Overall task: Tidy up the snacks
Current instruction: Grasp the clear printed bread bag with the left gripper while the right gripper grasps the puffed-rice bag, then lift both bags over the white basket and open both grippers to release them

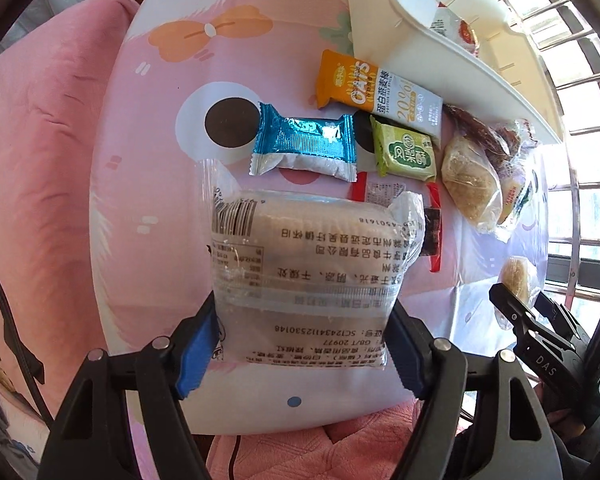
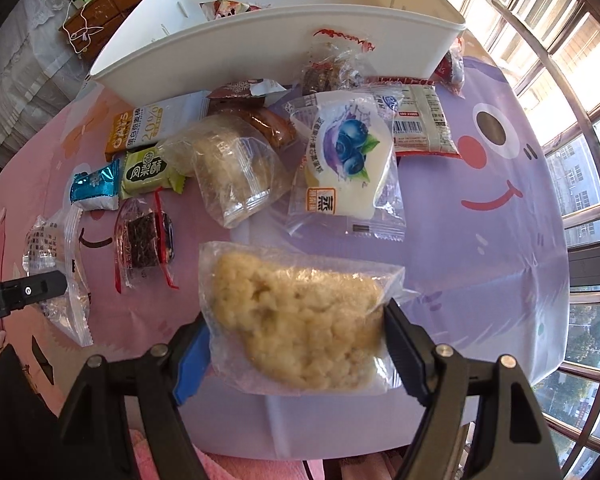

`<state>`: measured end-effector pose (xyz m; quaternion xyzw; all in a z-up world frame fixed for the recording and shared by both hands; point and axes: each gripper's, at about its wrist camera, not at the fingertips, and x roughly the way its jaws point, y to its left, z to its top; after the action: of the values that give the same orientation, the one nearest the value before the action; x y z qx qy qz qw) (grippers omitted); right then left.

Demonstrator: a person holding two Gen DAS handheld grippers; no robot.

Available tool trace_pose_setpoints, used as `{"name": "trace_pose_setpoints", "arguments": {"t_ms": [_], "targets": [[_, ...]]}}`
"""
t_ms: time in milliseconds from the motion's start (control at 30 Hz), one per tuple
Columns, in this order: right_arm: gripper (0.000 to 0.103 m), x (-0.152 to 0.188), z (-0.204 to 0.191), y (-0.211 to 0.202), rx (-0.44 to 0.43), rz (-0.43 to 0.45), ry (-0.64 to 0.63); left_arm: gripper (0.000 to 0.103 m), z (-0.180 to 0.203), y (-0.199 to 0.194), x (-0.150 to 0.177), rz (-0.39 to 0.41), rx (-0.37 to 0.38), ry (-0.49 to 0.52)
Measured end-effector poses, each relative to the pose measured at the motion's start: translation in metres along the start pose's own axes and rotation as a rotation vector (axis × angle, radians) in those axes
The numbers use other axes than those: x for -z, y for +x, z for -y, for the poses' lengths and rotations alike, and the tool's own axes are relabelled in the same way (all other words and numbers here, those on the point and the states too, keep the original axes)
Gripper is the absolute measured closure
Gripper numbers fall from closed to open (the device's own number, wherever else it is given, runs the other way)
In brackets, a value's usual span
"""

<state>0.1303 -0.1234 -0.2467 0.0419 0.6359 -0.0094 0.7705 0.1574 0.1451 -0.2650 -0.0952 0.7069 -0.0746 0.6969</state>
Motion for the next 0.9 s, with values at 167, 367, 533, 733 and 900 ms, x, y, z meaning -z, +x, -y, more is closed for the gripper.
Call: {"name": "trace_pose_setpoints", "arguments": {"t_ms": [167,367,533,733,900], "targets": [[0.025,0.022,-0.002,-0.025,0.006,0.06,0.033,0.029,0.007,-0.029,0.019,0.067,0.01,0.056],[0.025,0.044,-0.003,-0.053,0.018,0.137,0.065,0.029,0.01,-0.074,0.018,0.142,0.039,0.104],[0.025,0.043,-0.009,-0.077,0.038,0.203,0.067,0.028,0.013,-0.107,0.017,0.198,0.035,0.146],[0.025,0.025,-0.012,-0.107,0.04,0.283,0.038,0.028,0.034,-0.147,0.003,0.292,0.029,0.201],[0.025,-0.002,-0.007,-0.13,0.031,0.346,0.003,0.028,0.054,-0.172,-0.014,0.367,0.028,0.214]]}}
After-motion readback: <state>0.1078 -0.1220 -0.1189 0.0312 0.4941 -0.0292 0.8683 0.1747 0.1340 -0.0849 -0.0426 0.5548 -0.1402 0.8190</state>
